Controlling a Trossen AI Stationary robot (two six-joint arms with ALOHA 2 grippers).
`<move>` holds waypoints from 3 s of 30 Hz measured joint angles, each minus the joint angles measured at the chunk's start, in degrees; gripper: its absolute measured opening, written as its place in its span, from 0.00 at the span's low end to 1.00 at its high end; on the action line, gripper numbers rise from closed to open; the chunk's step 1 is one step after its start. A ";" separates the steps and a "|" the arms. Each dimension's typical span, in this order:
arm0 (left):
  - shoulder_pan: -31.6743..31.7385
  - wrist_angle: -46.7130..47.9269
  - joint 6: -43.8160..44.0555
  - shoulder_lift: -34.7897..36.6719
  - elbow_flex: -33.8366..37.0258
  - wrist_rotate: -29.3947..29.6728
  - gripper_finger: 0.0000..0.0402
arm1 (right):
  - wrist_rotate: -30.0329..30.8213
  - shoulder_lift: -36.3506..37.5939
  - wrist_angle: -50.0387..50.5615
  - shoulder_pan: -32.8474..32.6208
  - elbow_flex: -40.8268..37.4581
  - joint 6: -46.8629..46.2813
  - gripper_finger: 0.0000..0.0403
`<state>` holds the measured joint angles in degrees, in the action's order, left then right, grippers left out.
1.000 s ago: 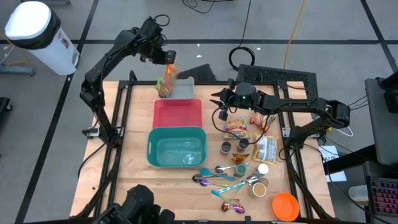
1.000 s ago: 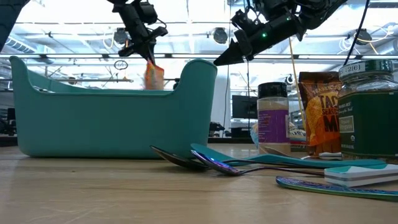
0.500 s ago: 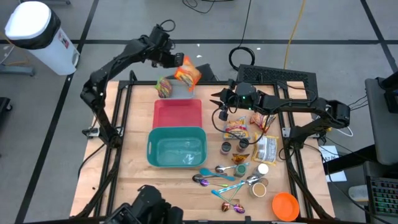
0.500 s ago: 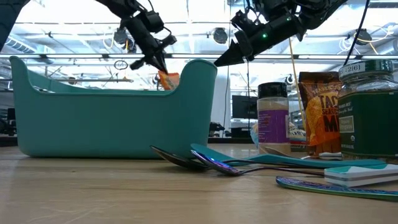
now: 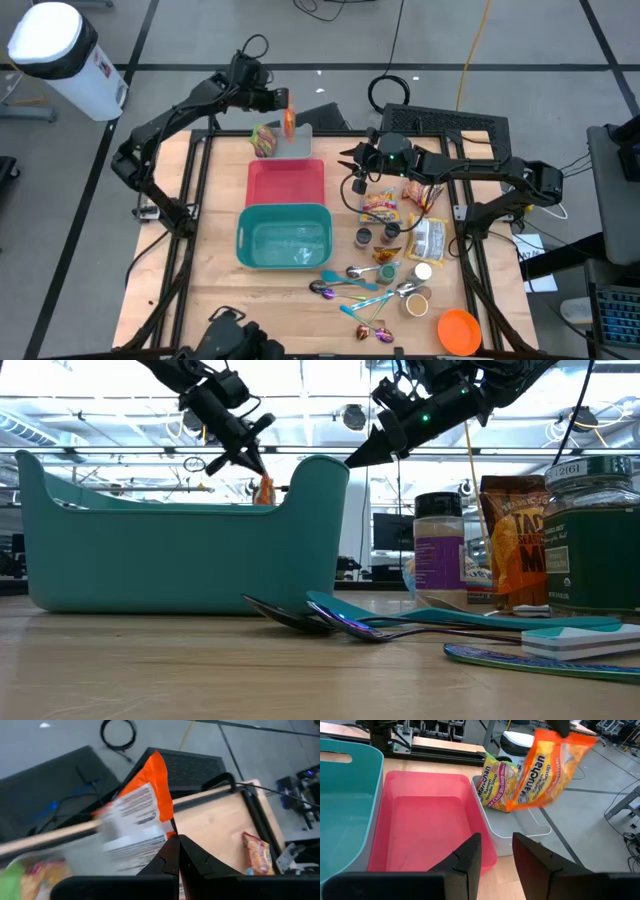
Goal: Pick & Place Food Item
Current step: Put the orange noodle pack into the gray bin
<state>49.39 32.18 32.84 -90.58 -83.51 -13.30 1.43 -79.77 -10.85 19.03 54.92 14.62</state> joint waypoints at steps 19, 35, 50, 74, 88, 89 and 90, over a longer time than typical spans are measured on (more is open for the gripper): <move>-0.03 -16.27 5.64 13.30 22.79 1.35 0.00 | -0.04 0.00 -0.90 0.00 0.00 0.01 0.25; -0.39 -14.78 3.34 13.04 24.42 3.44 0.00 | -0.04 0.00 -0.90 0.00 0.00 -0.35 0.25; -0.62 -15.08 3.22 13.04 28.42 3.60 0.00 | -0.04 0.00 -1.07 0.00 0.00 -0.27 0.25; 1.33 -8.05 1.79 13.09 28.42 5.79 0.00 | -0.02 0.00 -0.90 0.00 0.00 -0.32 0.25; 1.33 -5.04 2.14 13.18 28.42 13.41 0.14 | -0.02 0.00 -0.90 0.00 0.00 -0.40 0.25; 1.33 -5.02 2.01 13.18 28.42 13.65 0.16 | -0.02 0.00 -0.90 0.00 0.00 -0.40 0.25; 1.33 -5.00 1.94 13.18 28.42 13.81 0.18 | -0.02 0.00 -0.90 0.00 0.00 -0.40 0.25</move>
<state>50.72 27.18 34.78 -77.41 -55.09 0.51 1.41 -79.77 -11.75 19.03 54.92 14.22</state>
